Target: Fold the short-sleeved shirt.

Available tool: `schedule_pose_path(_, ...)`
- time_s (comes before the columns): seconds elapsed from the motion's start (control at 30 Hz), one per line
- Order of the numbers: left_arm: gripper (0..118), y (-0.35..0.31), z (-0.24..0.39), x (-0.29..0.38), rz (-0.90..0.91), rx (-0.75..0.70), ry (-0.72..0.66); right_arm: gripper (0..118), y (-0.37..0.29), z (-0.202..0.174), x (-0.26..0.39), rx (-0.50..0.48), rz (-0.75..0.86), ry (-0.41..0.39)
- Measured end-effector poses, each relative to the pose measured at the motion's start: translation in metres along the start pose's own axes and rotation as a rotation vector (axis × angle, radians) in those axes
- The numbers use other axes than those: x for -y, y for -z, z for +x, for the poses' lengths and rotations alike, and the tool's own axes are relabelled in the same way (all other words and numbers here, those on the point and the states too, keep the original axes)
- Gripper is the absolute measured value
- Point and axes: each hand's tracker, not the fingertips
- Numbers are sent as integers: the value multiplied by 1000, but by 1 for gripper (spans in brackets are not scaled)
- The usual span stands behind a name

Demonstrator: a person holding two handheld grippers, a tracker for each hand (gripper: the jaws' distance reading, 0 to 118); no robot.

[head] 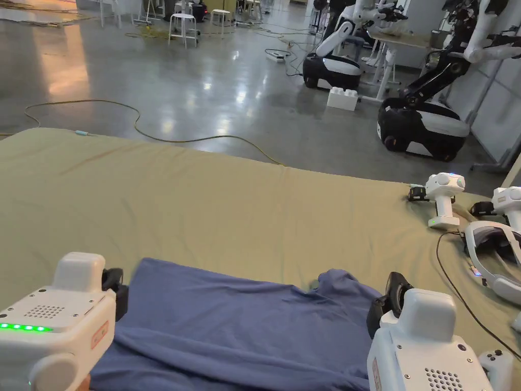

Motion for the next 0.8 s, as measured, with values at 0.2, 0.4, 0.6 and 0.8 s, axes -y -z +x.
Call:
schedule_pose_path(0.2, 4, 47, -53, 43, -393, 3, -118, 0, 9, 6, 24, 1, -99, -27)
schedule_pose_path(0.4, 63, 77, -74, 67, -559, 37, -215, 0, 12, 13, 42, 8, -173, -27)
schedule_pose_path(0.6, 64, 104, -56, 84, -675, -9, -86, 0, 12, 20, 53, 21, -213, -40)
schedule_pose_path(0.8, 40, 83, -25, 84, -606, -64, 40, 0, 8, 37, 63, 36, -264, -44)
